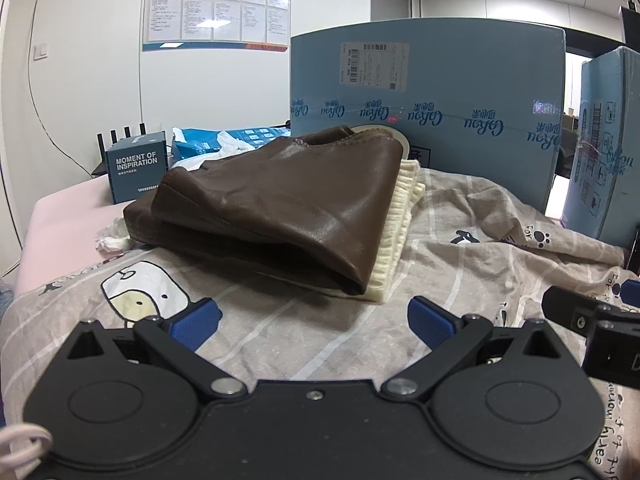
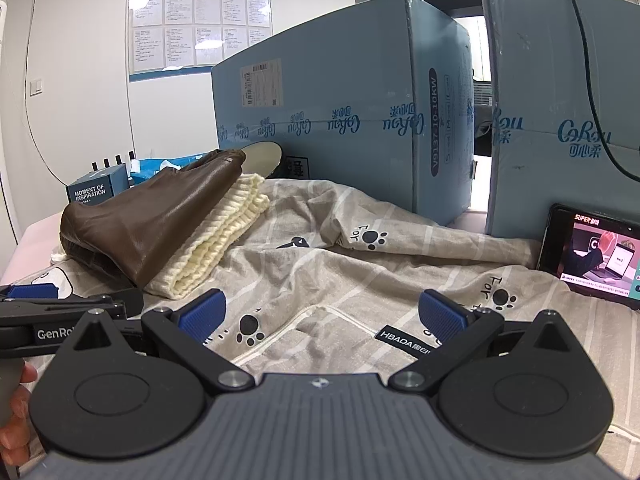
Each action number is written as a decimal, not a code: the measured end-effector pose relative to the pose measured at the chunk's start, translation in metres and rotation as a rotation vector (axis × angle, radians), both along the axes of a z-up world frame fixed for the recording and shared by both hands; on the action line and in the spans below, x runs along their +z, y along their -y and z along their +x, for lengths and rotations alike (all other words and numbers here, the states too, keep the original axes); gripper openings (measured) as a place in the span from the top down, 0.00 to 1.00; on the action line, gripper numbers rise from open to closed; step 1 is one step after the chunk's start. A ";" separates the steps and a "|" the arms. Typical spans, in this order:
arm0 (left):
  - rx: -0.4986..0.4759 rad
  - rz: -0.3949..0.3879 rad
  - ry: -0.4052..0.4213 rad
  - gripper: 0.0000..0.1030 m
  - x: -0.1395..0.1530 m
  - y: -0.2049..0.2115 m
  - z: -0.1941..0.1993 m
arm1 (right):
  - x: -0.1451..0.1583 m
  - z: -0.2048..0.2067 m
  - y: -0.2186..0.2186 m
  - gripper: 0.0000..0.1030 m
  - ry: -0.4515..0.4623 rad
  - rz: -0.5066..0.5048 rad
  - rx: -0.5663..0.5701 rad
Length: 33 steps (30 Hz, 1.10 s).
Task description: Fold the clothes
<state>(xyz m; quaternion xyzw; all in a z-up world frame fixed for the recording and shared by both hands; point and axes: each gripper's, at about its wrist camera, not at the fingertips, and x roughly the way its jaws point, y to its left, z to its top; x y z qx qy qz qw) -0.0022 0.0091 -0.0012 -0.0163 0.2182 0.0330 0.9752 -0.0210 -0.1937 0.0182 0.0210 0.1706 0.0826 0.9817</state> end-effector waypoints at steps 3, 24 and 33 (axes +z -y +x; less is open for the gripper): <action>0.001 0.000 -0.003 0.00 0.000 0.000 0.001 | 0.000 0.001 0.001 0.00 -0.007 0.004 0.002; 0.007 0.002 -0.009 0.00 -0.001 0.001 0.001 | 0.000 0.003 -0.001 0.00 -0.026 -0.040 0.010; 0.008 0.003 -0.009 0.00 0.000 0.001 0.001 | -0.001 0.002 0.000 0.00 -0.033 -0.027 0.007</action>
